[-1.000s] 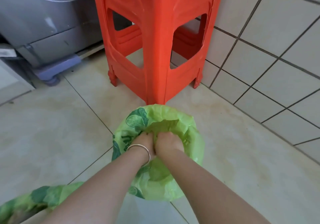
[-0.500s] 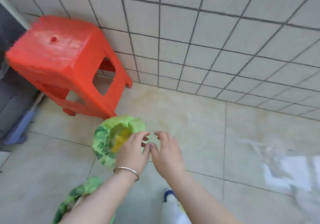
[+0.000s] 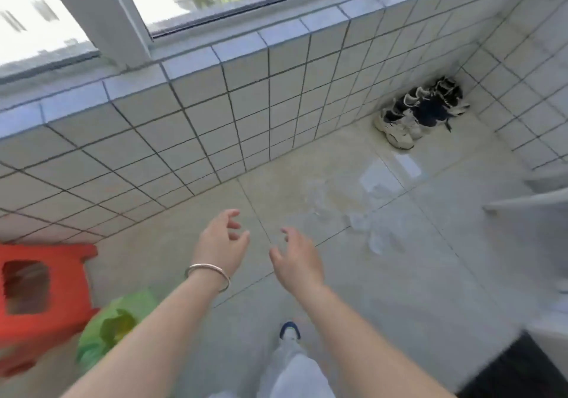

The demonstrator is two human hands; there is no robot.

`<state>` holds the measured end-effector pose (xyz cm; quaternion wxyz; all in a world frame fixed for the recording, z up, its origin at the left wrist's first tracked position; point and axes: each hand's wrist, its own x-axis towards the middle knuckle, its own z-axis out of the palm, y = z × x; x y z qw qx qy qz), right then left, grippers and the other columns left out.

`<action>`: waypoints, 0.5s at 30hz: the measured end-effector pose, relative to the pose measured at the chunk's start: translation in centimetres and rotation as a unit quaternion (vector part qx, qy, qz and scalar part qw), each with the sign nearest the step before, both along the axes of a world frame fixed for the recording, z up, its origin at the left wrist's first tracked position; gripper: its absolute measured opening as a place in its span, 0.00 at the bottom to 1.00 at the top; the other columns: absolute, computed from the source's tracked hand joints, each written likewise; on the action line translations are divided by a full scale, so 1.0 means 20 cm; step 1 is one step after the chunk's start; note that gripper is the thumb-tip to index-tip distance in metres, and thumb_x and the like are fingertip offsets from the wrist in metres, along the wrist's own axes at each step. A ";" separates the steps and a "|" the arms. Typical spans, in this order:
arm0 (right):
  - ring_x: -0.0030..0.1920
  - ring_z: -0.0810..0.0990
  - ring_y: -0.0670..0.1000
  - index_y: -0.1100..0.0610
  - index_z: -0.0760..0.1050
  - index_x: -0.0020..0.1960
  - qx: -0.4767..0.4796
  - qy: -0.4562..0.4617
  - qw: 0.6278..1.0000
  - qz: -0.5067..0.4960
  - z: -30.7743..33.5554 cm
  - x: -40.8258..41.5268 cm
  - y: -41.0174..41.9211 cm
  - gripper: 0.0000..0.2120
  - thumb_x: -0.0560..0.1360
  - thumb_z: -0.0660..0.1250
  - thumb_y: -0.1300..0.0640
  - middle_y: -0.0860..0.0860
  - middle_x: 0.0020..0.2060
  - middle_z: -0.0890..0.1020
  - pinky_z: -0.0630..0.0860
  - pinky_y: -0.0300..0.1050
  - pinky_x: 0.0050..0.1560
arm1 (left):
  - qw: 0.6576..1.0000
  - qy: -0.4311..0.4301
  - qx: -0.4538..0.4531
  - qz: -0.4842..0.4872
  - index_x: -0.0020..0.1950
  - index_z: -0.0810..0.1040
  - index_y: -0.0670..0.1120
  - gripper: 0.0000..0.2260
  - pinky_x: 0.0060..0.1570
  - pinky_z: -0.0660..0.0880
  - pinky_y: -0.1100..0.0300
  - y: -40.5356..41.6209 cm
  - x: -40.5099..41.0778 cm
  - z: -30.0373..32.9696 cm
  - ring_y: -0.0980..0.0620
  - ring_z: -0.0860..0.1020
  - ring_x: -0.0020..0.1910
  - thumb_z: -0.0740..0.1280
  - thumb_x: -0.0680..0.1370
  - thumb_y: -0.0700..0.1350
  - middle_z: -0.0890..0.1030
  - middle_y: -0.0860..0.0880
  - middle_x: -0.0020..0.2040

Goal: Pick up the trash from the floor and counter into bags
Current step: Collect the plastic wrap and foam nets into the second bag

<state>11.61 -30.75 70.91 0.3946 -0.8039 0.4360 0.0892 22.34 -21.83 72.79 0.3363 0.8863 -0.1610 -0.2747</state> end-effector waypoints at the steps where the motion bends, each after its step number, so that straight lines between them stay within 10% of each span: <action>1: 0.67 0.67 0.53 0.54 0.64 0.70 0.007 0.004 1.000 -0.011 0.03 -0.03 -0.07 0.22 0.77 0.59 0.52 0.52 0.66 0.72 0.64 0.47 0.66 | 1.000 0.009 0.000 -0.011 0.62 0.73 0.48 0.16 0.47 0.70 0.62 -0.08 0.00 0.03 0.51 0.78 0.44 0.67 0.75 0.42 0.77 0.51 0.48; 15: 0.62 0.74 0.54 0.56 0.71 0.64 0.093 0.068 0.937 -0.330 -0.11 -0.29 -0.67 0.17 0.76 0.61 0.54 0.53 0.61 0.75 0.70 0.45 0.59 | 0.960 0.034 0.096 -0.262 0.60 0.75 0.46 0.13 0.46 0.70 0.61 -1.11 0.16 -0.09 0.51 0.76 0.45 0.64 0.75 0.41 0.77 0.51 0.47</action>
